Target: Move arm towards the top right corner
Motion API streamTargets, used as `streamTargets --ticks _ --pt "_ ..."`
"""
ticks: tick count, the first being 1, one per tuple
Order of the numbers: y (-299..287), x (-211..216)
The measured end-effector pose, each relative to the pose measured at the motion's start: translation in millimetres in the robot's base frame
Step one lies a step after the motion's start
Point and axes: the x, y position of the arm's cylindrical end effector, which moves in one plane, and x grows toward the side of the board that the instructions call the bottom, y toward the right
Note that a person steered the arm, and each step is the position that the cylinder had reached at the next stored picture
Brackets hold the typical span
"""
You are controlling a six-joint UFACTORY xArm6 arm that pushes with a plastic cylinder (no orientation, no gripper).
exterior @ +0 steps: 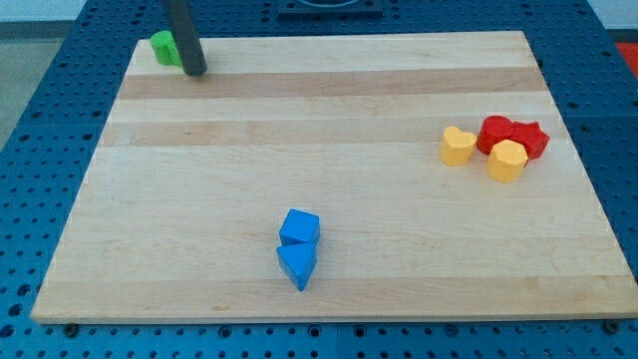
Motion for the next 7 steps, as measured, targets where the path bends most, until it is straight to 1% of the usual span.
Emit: streamTargets --ticks 1,2,3,4,5,6,7 --pt "45.5 31.7" --pt "50.2 35.2" --pt "81.5 24.4" --pt "150.4 -19.2" --pt "242.7 -47.1" --pt "355.1 -42.1" --pt "470.9 -22.3"
